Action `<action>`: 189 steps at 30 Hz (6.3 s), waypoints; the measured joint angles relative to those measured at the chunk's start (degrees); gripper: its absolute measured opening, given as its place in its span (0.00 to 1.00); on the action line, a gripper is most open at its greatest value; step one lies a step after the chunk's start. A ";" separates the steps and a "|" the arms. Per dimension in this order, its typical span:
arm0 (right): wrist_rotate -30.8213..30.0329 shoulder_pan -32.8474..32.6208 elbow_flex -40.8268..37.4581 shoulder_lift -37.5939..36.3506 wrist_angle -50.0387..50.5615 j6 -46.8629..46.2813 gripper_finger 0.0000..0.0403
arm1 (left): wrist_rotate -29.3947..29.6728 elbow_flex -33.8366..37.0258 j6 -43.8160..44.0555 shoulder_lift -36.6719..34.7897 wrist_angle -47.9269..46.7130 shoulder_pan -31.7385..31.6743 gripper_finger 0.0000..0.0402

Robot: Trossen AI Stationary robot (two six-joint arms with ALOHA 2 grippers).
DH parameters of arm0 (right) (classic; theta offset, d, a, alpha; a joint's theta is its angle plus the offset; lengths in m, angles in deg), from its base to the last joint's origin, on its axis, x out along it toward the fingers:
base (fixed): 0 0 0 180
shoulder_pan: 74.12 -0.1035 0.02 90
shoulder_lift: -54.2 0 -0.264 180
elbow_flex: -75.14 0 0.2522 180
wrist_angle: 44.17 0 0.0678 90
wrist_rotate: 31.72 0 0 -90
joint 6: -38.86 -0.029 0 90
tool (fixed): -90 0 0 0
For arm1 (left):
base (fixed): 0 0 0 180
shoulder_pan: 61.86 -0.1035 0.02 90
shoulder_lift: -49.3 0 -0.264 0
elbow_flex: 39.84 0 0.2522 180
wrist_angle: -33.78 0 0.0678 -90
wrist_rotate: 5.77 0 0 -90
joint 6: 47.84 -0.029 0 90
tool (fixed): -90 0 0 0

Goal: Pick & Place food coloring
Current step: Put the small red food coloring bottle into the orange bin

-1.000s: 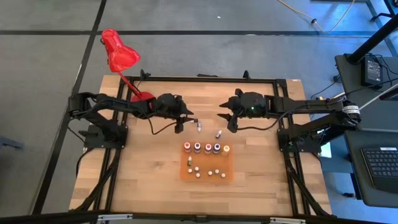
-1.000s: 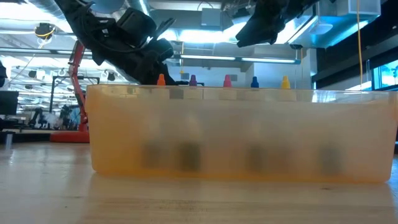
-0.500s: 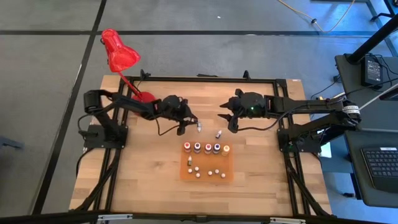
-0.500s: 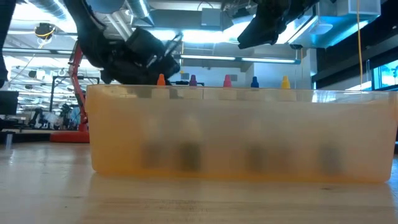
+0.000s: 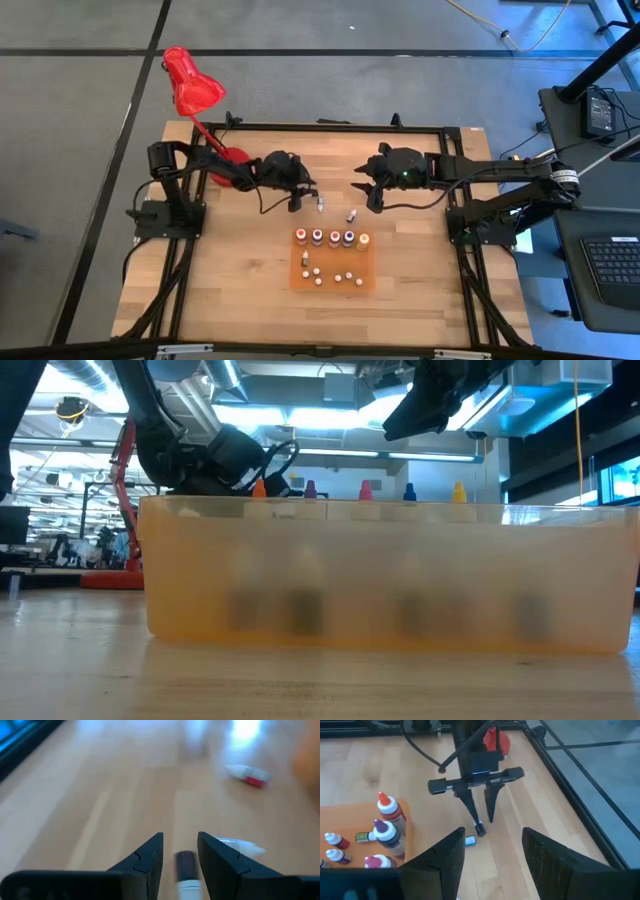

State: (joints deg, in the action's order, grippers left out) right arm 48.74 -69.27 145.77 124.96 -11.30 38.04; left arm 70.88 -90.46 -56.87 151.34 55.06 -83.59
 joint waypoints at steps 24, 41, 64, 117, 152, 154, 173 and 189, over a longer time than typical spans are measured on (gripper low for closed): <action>0.04 4.43 0.00 0.00 0.13 -0.07 0.49 | -0.28 0.00 2.75 -0.04 -2.67 -0.49 0.52; 0.13 4.43 -0.02 0.02 3.56 -0.28 0.49 | -1.72 5.69 -0.32 -0.04 8.21 -1.65 0.48; 0.09 5.87 -0.02 0.02 3.37 -0.46 0.49 | -1.25 8.61 -0.86 8.95 22.21 0.15 0.43; 0.02 5.85 -0.02 0.02 2.76 7.63 0.49 | 5.91 6.71 -5.16 -6.03 9.64 6.04 0.16; 3.98 5.56 -0.02 0.02 14.20 -11.27 0.49 | 47.69 -40.76 -54.29 -4.45 -81.27 47.36 0.16; 4.24 5.56 -0.02 0.02 14.21 -12.92 0.49 | 50.12 -40.76 -59.74 -3.56 -81.05 48.79 0.16; 4.74 5.35 -0.02 0.02 14.08 -17.11 0.49 | 52.56 -40.77 -81.94 4.49 -77.62 56.29 0.16; 4.72 3.27 -0.02 0.02 14.21 -16.98 0.49 | 51.87 -40.76 -86.73 8.89 -77.19 55.16 0.18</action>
State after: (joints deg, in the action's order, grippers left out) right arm 53.46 -66.00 145.74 124.98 2.91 21.06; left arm 122.75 -131.23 -143.61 160.23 -22.13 -28.43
